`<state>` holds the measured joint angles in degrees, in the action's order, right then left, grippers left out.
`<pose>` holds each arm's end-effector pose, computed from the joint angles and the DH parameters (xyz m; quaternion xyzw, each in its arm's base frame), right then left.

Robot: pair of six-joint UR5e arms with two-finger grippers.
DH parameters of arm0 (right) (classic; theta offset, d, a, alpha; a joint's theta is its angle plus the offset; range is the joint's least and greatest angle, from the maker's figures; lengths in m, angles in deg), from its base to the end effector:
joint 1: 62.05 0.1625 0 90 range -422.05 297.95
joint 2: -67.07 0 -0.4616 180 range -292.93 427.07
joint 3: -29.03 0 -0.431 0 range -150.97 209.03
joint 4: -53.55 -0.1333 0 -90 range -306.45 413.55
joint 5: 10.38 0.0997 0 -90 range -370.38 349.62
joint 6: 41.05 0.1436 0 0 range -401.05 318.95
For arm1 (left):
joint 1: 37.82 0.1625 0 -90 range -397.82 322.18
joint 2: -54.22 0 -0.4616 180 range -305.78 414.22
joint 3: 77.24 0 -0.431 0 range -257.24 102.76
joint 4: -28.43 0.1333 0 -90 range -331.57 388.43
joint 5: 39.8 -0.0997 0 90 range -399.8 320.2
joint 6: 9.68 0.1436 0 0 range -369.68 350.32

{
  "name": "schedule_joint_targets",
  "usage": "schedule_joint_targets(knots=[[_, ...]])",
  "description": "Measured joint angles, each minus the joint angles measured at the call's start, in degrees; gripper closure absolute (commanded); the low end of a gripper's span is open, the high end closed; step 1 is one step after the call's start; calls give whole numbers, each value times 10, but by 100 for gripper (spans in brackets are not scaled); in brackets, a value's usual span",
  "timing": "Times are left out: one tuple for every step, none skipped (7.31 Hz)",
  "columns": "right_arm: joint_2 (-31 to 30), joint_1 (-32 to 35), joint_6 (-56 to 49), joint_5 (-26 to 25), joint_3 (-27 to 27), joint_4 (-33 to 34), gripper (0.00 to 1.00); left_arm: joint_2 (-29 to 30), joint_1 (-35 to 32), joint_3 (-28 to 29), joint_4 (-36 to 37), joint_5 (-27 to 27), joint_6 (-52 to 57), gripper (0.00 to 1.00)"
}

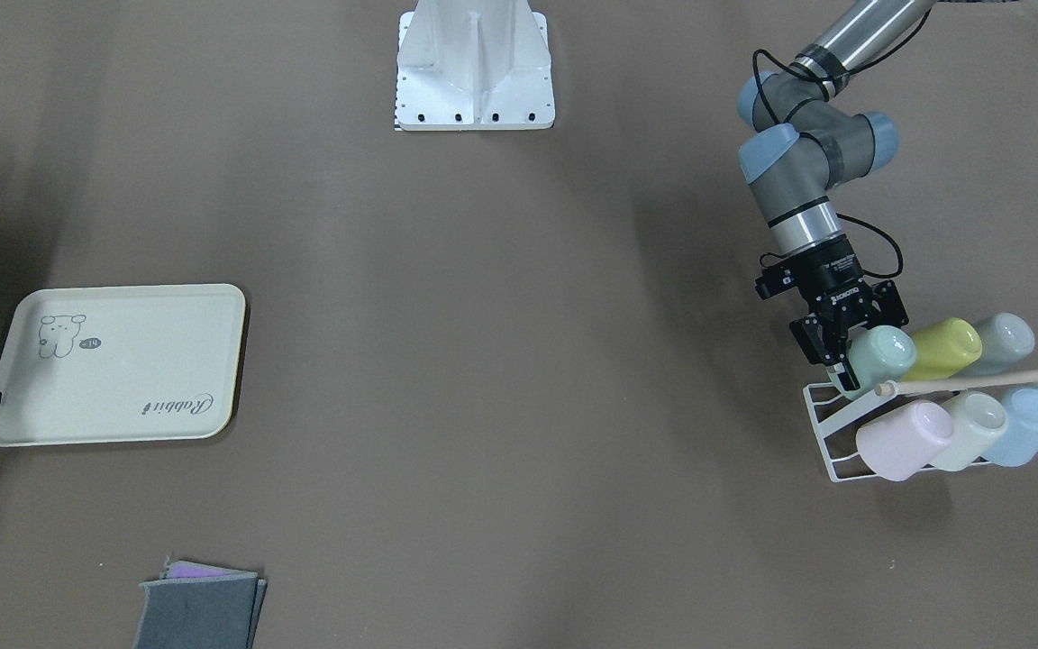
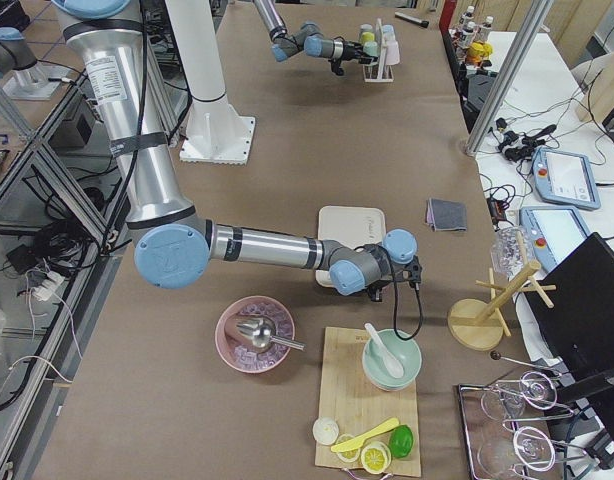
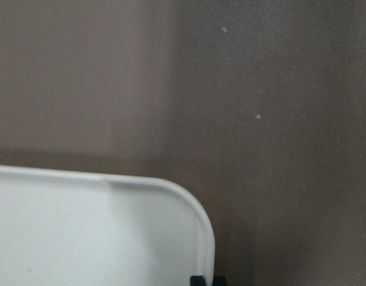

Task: Pick up and place green cup on tray

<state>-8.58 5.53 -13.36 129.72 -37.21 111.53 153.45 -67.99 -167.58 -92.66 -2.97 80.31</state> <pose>-0.2330 -0.6255 0.7269 -0.0149 -0.4513 -0.0421 0.8912 0.4206 -0.5316 0.5468 0.1908 -0.4860 0.7692 0.3684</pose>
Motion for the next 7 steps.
schedule_joint_targets(knots=[[0, 0, 0, 0, -1, 0, 100, 0, -2, -3, -3, 0, 8, 78], [0, 0, 1, 0, -2, 0, 100, -2, -5, -8, -13, -1, 22, 78], [3, 0, 3, 1, -4, 0, 100, -5, -7, -12, -26, -1, 34, 85], [10, 0, 10, 3, -5, 0, 100, -6, -8, -17, -33, -2, 41, 86], [21, 0, 26, 4, -5, 1, 100, -7, -8, -25, -36, -2, 45, 86], [34, -2, 43, 5, -5, 1, 100, -7, -9, -33, -37, -5, 47, 86], [49, -7, 61, 5, -7, 1, 100, -12, -11, -42, -37, -9, 48, 86]])
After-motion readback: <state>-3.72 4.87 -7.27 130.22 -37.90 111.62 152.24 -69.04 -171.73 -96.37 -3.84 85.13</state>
